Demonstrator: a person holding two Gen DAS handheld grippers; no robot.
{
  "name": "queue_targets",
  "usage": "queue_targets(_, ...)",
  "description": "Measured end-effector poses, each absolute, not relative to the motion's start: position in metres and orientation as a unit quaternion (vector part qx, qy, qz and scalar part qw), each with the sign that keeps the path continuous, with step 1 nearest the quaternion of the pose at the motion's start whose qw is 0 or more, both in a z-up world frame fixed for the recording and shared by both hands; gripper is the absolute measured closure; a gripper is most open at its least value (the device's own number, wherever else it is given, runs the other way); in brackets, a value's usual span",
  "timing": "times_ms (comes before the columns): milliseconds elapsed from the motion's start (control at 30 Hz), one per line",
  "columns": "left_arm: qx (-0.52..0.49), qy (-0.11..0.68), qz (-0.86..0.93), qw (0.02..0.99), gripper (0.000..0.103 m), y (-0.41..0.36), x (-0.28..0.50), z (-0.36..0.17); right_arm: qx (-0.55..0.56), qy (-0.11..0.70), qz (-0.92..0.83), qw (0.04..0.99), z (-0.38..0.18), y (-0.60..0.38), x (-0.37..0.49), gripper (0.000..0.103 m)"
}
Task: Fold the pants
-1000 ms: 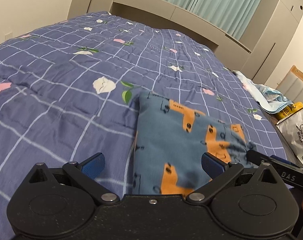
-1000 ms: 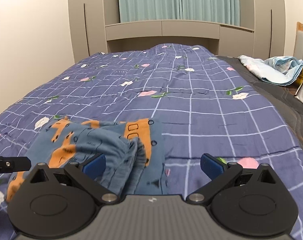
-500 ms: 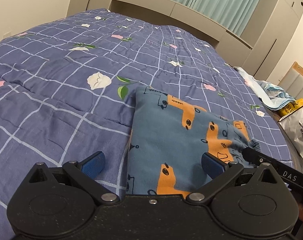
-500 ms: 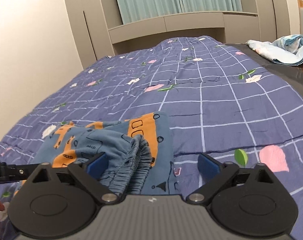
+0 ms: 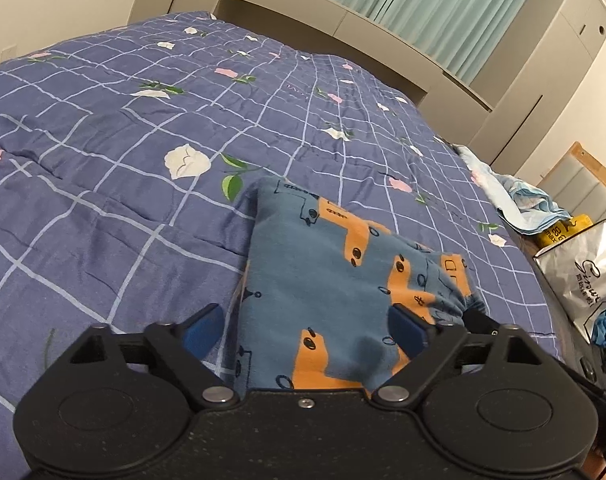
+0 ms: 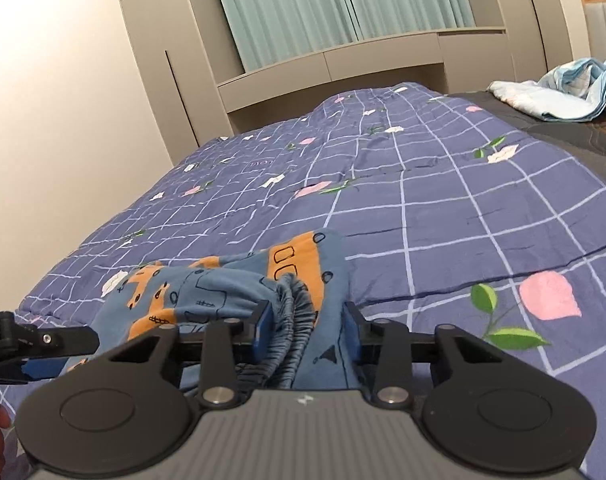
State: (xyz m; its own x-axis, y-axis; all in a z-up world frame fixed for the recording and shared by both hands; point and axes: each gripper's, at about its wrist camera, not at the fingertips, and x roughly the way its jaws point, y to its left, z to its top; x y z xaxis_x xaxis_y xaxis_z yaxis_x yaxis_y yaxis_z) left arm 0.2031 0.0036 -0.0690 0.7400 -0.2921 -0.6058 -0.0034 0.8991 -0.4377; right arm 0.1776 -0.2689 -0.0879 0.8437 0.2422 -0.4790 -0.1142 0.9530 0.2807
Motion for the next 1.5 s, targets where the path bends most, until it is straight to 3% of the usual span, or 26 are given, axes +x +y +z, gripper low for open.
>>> queue_targets(133, -0.216, 0.360, -0.072, 0.905, 0.030, 0.008, 0.205, -0.071, 0.110, 0.265, 0.091, 0.954, -0.088, -0.264, 0.179, 0.067)
queue_targets(433, -0.219, 0.369, -0.058, 0.902, 0.046, 0.010, 0.204, -0.074, 0.103, 0.264, 0.089, 0.955, -0.089, -0.260, 0.178, 0.068)
queue_targets(767, -0.226, 0.379, -0.057, 0.896, 0.040, 0.012, 0.208, -0.077, 0.091, 0.263, 0.085, 0.957, -0.089, -0.256, 0.176, 0.069)
queue_targets(1067, -0.228, 0.389, -0.040, 0.892, 0.044, 0.007, 0.208, -0.073, 0.084, 0.259, 0.087, 0.958, -0.089, -0.254, 0.174, 0.073)
queue_targets(1300, -0.228, 0.385, -0.032, 0.894, 0.071, -0.001, 0.205, -0.066, 0.082, 0.254, 0.087, 0.960, -0.089, -0.255, 0.173, 0.074)
queue_targets(1500, -0.205, 0.372, -0.014, 0.905, 0.085, -0.011, 0.200, -0.057, 0.096, 0.252, 0.093, 0.959, -0.092, -0.259, 0.173, 0.074)
